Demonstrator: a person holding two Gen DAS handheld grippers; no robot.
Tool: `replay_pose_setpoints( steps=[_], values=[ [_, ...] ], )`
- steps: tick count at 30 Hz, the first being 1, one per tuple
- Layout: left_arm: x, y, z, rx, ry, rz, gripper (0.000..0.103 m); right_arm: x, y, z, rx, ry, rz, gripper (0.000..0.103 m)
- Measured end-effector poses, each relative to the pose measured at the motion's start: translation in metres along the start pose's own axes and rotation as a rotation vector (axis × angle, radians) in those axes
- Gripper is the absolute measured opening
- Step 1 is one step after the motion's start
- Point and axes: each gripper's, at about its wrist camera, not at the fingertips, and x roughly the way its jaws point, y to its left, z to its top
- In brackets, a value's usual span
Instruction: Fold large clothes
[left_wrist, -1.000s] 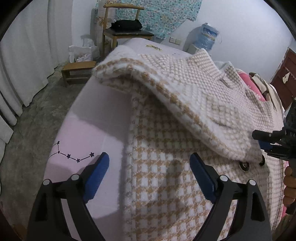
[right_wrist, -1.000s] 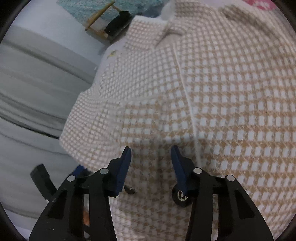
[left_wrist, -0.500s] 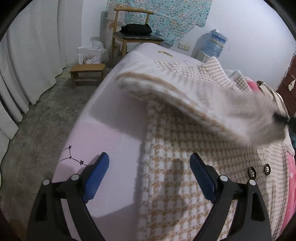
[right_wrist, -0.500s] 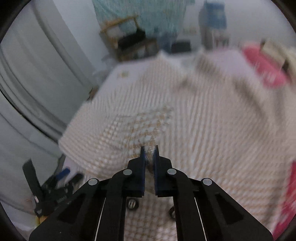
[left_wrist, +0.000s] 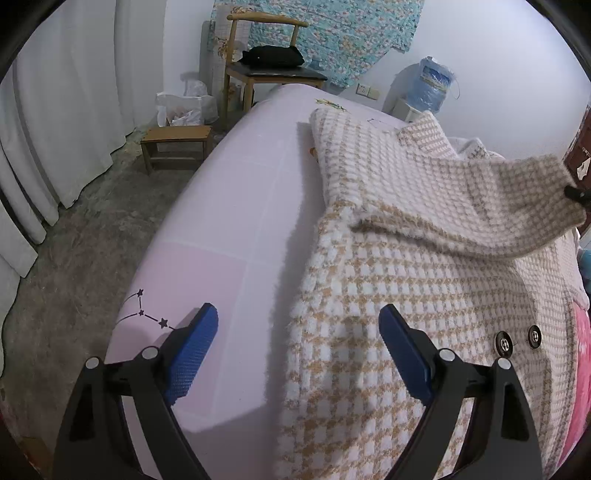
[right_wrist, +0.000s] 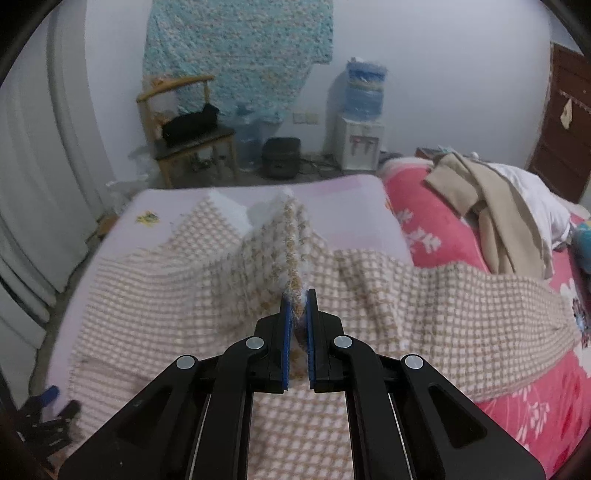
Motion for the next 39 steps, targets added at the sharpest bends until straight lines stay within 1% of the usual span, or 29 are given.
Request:
replay_pose_setpoints(
  steps=[2,3,5,6,8,9,11,12,13,15,18,19,20,22,23,24,25,27,28,29,30,32,33,35,36,38,39],
  values=[
    [0.000,0.000,0.000,0.000,0.000,0.000,0.087,0.013,-0.002,-0.005,-0.008,0.026,-0.023,0.006],
    [0.000,0.000,0.000,0.000,0.001,-0.001,0.087,0.012,-0.003,-0.001,-0.014,0.038,-0.032,0.012],
    [0.000,0.000,0.000,-0.001,0.000,-0.002,0.087,0.028,-0.006,-0.009,-0.028,0.074,-0.077,0.029],
    [0.000,0.000,0.000,0.000,0.000,-0.001,0.087,0.029,-0.009,-0.010,-0.026,0.079,-0.092,0.038],
    [0.000,0.000,0.001,0.004,0.000,0.002,0.087,0.022,-0.020,-0.010,0.005,0.054,-0.136,0.039],
    [0.000,-0.001,0.000,0.005,0.000,0.003,0.087,0.017,-0.023,-0.012,0.025,0.043,-0.138,0.039],
    [0.000,-0.001,0.001,0.007,0.000,0.006,0.087,0.009,-0.025,-0.013,0.062,0.036,-0.068,0.039],
    [0.000,-0.002,0.000,0.007,-0.001,0.007,0.087,0.008,-0.020,-0.015,0.046,0.044,-0.046,0.039],
    [0.000,-0.002,0.000,0.008,-0.002,0.009,0.088,0.009,-0.009,-0.020,0.000,0.058,-0.008,0.038],
    [0.000,-0.003,0.000,0.012,-0.003,0.011,0.088,0.015,0.006,-0.028,-0.041,0.091,0.034,0.038],
    [-0.001,-0.002,-0.002,0.014,-0.005,0.014,0.088,0.035,0.015,-0.039,-0.064,0.158,0.036,0.038],
    [-0.002,-0.001,-0.001,0.013,-0.002,0.011,0.088,0.049,0.014,-0.045,-0.066,0.206,0.025,0.038],
    [-0.003,0.002,0.001,0.008,0.004,0.009,0.088,0.058,0.012,-0.050,-0.062,0.234,0.007,0.038],
    [-0.013,0.012,0.007,-0.016,0.004,0.007,0.088,0.053,0.012,-0.048,-0.059,0.232,-0.001,0.040],
    [-0.021,0.018,0.011,-0.030,-0.015,0.000,0.088,0.049,0.012,-0.045,-0.050,0.229,0.006,0.043],
    [-0.034,0.024,0.018,-0.037,-0.055,0.003,0.088,0.043,0.013,-0.042,-0.038,0.216,0.029,0.047],
    [-0.041,0.027,0.023,-0.032,-0.081,0.015,0.088,0.036,0.016,-0.038,-0.039,0.193,0.064,0.050],
    [-0.054,0.025,0.040,0.002,-0.125,0.042,0.090,0.031,0.024,-0.032,-0.064,0.160,0.077,0.054],
    [-0.056,0.021,0.053,0.023,-0.134,0.050,0.090,0.031,0.031,-0.028,-0.085,0.142,0.079,0.055],
    [-0.055,0.016,0.065,0.034,-0.130,0.034,0.090,0.033,0.036,-0.025,-0.098,0.133,0.080,0.055],
    [-0.050,0.009,0.079,0.033,-0.124,-0.005,0.091,0.036,0.039,-0.022,-0.100,0.132,0.081,0.055],
    [-0.035,-0.007,0.099,0.048,-0.118,-0.041,0.091,0.048,0.040,-0.018,-0.082,0.139,0.093,0.055],
    [-0.021,-0.021,0.113,0.070,-0.106,-0.071,0.091,0.055,0.041,-0.016,-0.068,0.146,0.089,0.055],
    [0.003,-0.043,0.132,0.117,-0.090,-0.080,0.091,0.059,0.040,-0.013,-0.058,0.145,0.088,0.055],
    [0.023,-0.060,0.145,0.161,-0.075,-0.087,0.091,0.060,0.039,-0.012,-0.058,0.137,0.089,0.055],
    [0.055,-0.077,0.157,0.181,-0.018,-0.110,0.091,0.061,0.036,-0.013,-0.058,0.132,0.083,0.055],
    [0.075,-0.083,0.163,0.176,0.016,-0.091,0.091,0.065,0.032,-0.012,-0.057,0.133,0.080,0.055]
  ],
)
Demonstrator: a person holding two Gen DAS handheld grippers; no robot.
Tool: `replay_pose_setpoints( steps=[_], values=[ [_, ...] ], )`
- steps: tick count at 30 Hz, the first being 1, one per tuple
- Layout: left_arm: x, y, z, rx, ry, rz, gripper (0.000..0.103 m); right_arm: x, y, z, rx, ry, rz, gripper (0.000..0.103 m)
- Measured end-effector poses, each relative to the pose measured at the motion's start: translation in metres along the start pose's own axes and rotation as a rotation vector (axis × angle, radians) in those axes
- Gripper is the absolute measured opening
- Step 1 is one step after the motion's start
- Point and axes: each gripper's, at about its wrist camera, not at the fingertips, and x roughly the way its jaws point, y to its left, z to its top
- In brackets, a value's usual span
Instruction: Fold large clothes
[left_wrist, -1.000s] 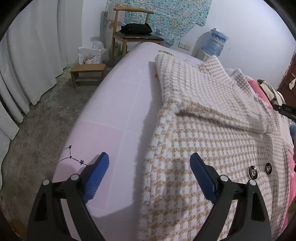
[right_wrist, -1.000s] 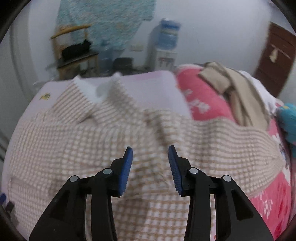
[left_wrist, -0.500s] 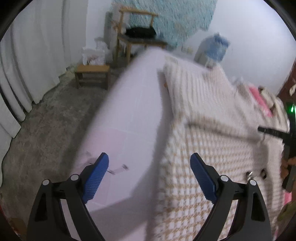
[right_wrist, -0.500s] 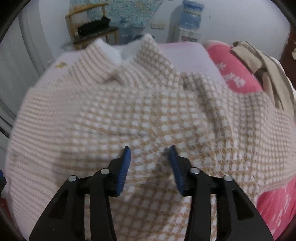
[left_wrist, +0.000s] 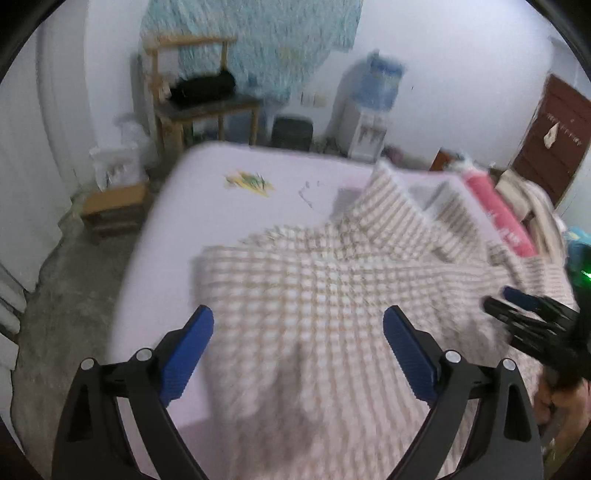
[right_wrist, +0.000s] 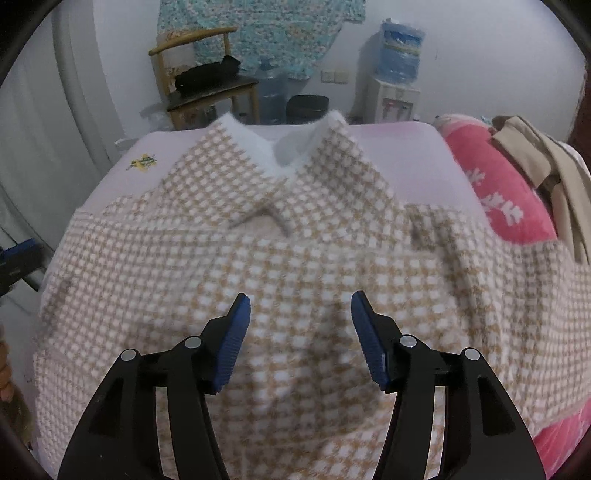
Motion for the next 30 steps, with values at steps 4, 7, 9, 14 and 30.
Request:
replay_pose_setpoints(
  steps=[4,7,9,14,30],
  values=[
    [0.049,0.017,0.005,-0.085,0.098,0.045,0.091,0.022,-0.027,-0.001,0.029,0.045,-0.052,0.055],
    [0.048,0.022,0.003,-0.079,0.066,0.042,0.091,0.025,-0.038,-0.003,0.048,0.044,-0.017,0.055],
    [0.044,0.024,0.003,-0.083,0.065,0.055,0.091,0.018,-0.039,-0.001,0.054,0.043,-0.027,0.055],
    [0.003,0.009,-0.005,-0.063,0.000,0.038,0.091,-0.014,-0.018,-0.006,0.027,-0.013,0.093,0.059],
    [0.024,-0.057,-0.062,0.118,0.062,0.084,0.097,-0.092,-0.115,-0.053,0.216,-0.045,0.011,0.064]
  ],
)
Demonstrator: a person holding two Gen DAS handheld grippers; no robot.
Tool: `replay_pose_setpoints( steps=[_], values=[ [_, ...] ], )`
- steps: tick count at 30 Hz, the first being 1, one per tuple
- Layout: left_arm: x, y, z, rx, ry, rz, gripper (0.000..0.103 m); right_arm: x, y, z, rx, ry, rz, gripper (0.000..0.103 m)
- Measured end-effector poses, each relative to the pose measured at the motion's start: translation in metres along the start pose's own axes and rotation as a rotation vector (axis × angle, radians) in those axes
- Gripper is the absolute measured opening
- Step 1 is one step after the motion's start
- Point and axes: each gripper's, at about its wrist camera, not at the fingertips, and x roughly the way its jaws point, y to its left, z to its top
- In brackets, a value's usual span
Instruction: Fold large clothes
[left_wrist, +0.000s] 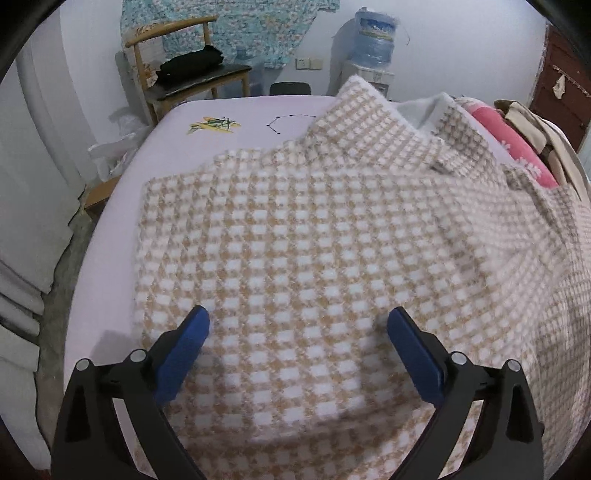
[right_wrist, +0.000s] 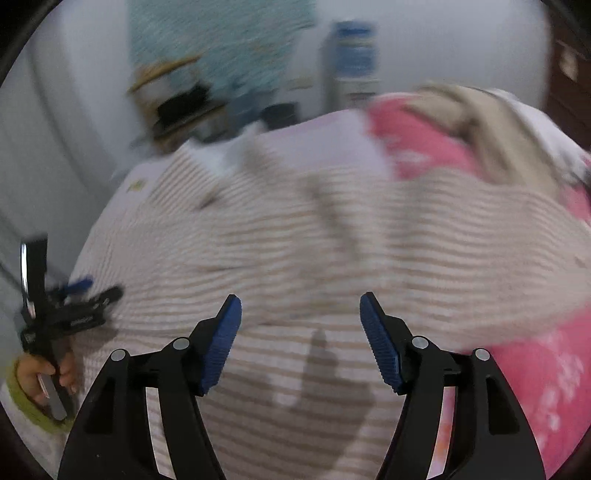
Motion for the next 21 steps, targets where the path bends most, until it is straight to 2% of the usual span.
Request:
replay_pose_setpoints(
  steps=[3,7,13,14,18,20,21],
  values=[
    [0.001,-0.003,-0.002,0.048,-0.007,0.015,0.098,-0.026,-0.074,0.000,0.168,-0.014,-0.034,0.064],
    [0.000,0.002,-0.006,0.043,-0.024,-0.002,0.098,-0.051,-0.173,0.003,0.406,-0.074,-0.089,0.064],
    [-0.001,0.001,-0.012,0.037,-0.053,0.009,0.098,-0.057,-0.292,-0.008,0.712,-0.128,-0.147,0.062],
    [-0.002,0.001,-0.012,0.036,-0.054,0.009,0.098,-0.055,-0.306,-0.010,0.756,-0.137,-0.147,0.061],
    [0.000,-0.002,-0.012,0.037,-0.053,0.010,0.098,-0.049,-0.366,-0.031,0.945,-0.167,-0.108,0.049],
    [0.000,0.000,-0.013,0.042,-0.050,0.004,0.098,-0.038,-0.387,-0.044,1.048,-0.176,-0.027,0.045],
    [-0.001,0.001,-0.013,0.042,-0.050,0.003,0.098,-0.034,-0.393,-0.047,1.074,-0.166,-0.016,0.041]
  ],
)
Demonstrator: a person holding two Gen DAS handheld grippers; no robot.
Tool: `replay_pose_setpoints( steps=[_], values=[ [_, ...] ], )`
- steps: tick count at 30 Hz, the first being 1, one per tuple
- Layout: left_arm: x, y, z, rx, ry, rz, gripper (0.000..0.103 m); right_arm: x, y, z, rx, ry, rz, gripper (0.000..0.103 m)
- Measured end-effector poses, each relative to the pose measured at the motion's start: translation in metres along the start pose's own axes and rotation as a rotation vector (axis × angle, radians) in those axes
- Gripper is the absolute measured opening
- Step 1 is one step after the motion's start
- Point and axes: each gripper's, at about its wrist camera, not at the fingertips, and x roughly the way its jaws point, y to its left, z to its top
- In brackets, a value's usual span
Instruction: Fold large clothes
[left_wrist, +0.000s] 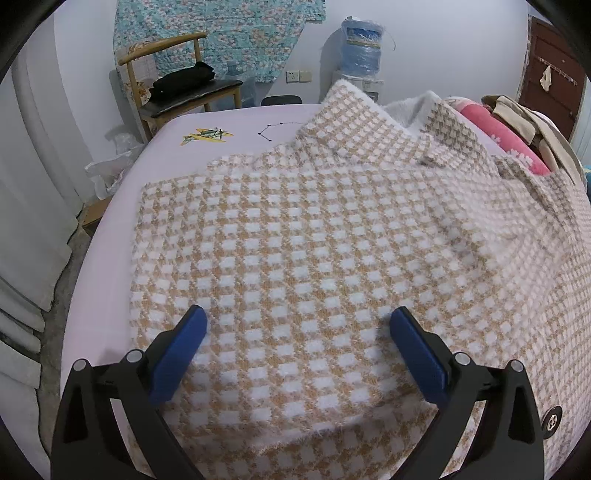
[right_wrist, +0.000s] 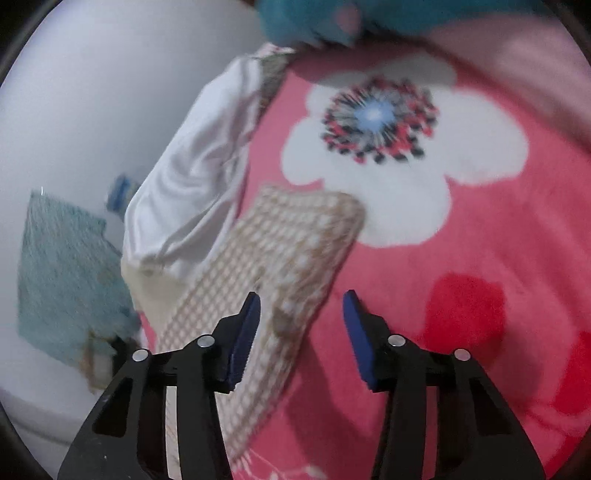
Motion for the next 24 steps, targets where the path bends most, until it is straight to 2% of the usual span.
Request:
replay_pose_setpoints(
  steps=[3,8,10,12,16,20,24],
  values=[
    [-0.001,0.002,-0.001,-0.003,-0.002,-0.002,0.098,0.010,-0.005,0.002,0.012,-0.012,0.010,0.038],
    [-0.001,-0.001,0.000,0.002,0.000,0.001,0.098,0.019,0.006,0.007,-0.030,-0.030,-0.036,0.036],
    [-0.001,0.000,-0.001,0.001,-0.001,0.002,0.098,0.019,0.008,0.006,-0.045,-0.043,-0.055,0.024],
    [-0.001,0.000,-0.001,0.000,-0.001,-0.001,0.098,0.011,0.014,0.001,-0.075,-0.077,-0.061,0.022],
    [-0.001,0.000,0.000,0.000,-0.001,-0.001,0.098,-0.027,0.050,-0.015,-0.205,-0.171,-0.074,0.019],
    [0.000,0.002,-0.001,0.001,-0.001,-0.004,0.098,-0.073,0.099,-0.030,-0.315,-0.231,-0.004,0.018],
    [-0.002,0.000,0.001,0.000,-0.003,-0.002,0.098,-0.117,0.173,-0.060,-0.469,-0.276,0.084,0.017]
  ],
)
